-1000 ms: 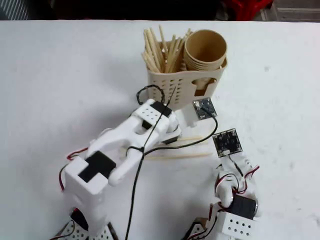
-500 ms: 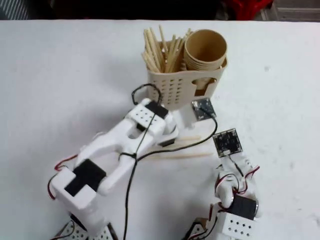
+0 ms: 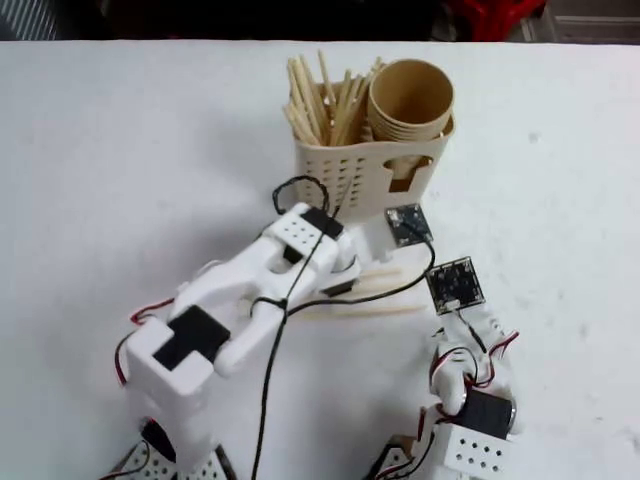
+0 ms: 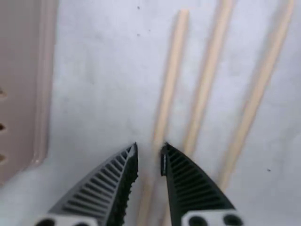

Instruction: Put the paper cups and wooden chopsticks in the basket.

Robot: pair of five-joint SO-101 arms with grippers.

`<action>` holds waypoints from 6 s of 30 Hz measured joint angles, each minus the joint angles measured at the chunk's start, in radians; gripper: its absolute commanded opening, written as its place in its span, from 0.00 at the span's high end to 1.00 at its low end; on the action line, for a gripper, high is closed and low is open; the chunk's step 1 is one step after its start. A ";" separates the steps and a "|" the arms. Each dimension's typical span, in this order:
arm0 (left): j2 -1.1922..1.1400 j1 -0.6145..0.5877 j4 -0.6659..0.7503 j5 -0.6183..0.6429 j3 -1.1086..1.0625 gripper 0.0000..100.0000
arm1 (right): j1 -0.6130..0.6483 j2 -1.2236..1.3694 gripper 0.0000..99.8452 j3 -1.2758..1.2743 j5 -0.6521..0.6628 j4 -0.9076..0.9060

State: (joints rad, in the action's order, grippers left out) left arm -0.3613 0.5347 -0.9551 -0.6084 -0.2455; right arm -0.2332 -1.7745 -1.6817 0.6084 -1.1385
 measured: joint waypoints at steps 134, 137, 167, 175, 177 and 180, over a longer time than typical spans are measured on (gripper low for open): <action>0.539 0.074 0.138 0.101 -0.434 0.90 | 0.000 0.000 0.98 0.000 0.000 0.000; 0.539 0.074 0.178 0.097 -0.448 0.87 | 0.000 0.000 0.98 0.000 0.000 0.000; -0.072 0.017 -0.092 0.051 0.100 0.98 | 0.000 0.000 0.98 0.000 0.000 0.000; -0.072 0.017 -0.092 0.051 0.100 0.98 | 0.000 0.000 0.98 0.000 0.000 0.000; -0.072 0.017 -0.092 0.051 0.100 0.98 | 0.000 0.000 0.98 0.000 0.000 0.000; -0.046 0.015 -0.092 0.051 0.089 0.98 | 0.000 0.000 0.98 0.000 0.000 0.000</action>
State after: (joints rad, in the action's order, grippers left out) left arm -0.4074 0.5501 -1.0472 -0.5577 -0.1565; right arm -0.2332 -1.7745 -1.6817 0.6084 -1.1385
